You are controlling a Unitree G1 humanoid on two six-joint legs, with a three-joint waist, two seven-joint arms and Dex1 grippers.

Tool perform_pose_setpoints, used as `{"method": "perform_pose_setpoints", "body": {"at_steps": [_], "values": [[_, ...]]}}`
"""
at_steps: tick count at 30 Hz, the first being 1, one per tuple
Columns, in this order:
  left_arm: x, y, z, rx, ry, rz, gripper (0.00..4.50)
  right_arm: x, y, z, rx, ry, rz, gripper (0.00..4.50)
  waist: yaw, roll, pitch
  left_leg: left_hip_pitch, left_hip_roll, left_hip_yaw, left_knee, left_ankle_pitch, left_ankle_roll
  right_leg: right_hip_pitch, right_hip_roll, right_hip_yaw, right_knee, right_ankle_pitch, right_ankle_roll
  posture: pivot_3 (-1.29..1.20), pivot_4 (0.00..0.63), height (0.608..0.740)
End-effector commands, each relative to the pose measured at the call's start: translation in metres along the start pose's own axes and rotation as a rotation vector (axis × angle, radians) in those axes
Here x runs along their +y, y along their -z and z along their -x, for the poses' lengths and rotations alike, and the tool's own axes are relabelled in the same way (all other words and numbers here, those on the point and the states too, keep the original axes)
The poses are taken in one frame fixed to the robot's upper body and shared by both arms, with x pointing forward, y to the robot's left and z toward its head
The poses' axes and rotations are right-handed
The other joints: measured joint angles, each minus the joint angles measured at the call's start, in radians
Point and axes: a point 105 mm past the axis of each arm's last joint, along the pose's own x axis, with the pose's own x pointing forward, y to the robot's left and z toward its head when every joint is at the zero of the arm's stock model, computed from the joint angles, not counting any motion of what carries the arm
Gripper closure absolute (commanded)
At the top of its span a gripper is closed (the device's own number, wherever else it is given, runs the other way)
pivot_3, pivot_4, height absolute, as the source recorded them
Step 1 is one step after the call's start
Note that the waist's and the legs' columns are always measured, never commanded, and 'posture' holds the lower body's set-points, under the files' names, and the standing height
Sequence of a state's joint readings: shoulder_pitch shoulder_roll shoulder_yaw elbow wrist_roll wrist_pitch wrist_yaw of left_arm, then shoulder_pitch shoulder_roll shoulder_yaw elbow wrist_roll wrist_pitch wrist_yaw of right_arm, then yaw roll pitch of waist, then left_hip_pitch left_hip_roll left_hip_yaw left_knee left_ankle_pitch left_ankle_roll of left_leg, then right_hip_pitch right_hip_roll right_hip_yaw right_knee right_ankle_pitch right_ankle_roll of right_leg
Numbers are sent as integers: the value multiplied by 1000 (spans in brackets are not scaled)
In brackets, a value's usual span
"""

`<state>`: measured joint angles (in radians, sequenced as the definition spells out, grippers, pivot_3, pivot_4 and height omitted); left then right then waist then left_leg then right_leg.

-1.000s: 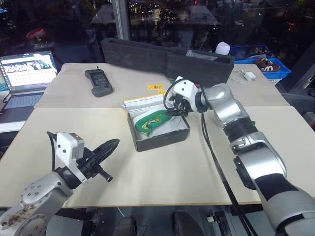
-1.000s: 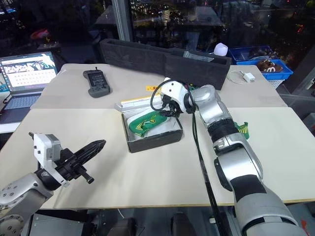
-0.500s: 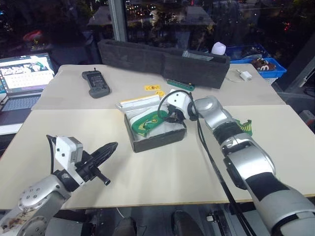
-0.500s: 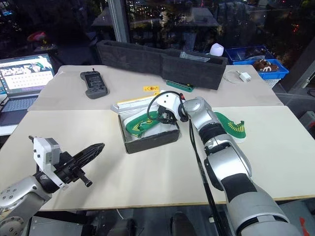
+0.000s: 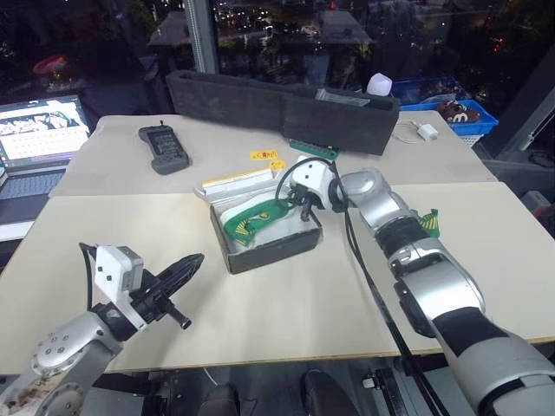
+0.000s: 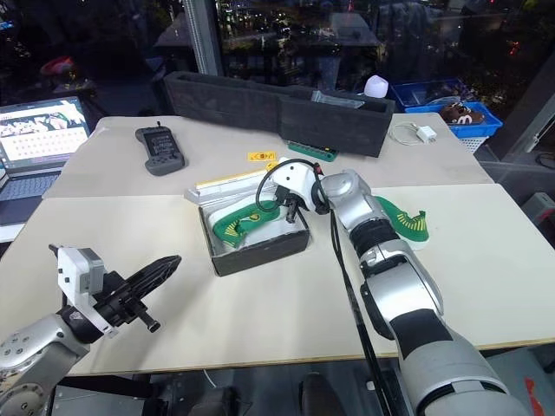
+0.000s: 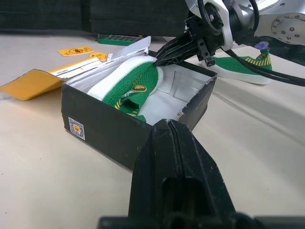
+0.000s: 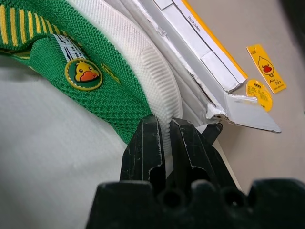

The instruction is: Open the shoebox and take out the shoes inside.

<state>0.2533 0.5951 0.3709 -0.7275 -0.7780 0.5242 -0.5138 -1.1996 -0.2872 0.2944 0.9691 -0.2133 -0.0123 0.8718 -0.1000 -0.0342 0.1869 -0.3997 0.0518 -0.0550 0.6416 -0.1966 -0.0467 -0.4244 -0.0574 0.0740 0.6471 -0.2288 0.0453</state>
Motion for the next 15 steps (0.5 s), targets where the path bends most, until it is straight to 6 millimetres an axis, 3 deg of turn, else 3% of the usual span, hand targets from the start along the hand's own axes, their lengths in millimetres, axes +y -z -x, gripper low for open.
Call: {"method": "perform_pose_setpoints", "body": {"at_steps": [1,5,9,15], "values": [[-2,-7,0,-28,9,-26,4500,6,-10,-2,-47,-28,-9,4491,0,0,0,0,0,0,0,0,0,0,0,0,0,0,0,0,150,715],[-1,-9,-1,-29,12,-29,4500,0,-23,6,-86,-22,2,4491,1,0,0,0,0,0,0,0,0,0,0,0,0,0,0,0,150,715],[-2,-9,-2,-25,16,-29,4500,-11,-54,26,-189,-18,-8,4491,3,1,1,-3,0,0,0,0,0,-2,0,0,0,0,0,0,150,715],[1,-5,-2,-19,18,-25,4500,-32,-77,52,-254,53,-13,4491,10,2,1,-6,0,-1,0,0,0,-4,0,0,-1,0,0,0,150,715]]}}
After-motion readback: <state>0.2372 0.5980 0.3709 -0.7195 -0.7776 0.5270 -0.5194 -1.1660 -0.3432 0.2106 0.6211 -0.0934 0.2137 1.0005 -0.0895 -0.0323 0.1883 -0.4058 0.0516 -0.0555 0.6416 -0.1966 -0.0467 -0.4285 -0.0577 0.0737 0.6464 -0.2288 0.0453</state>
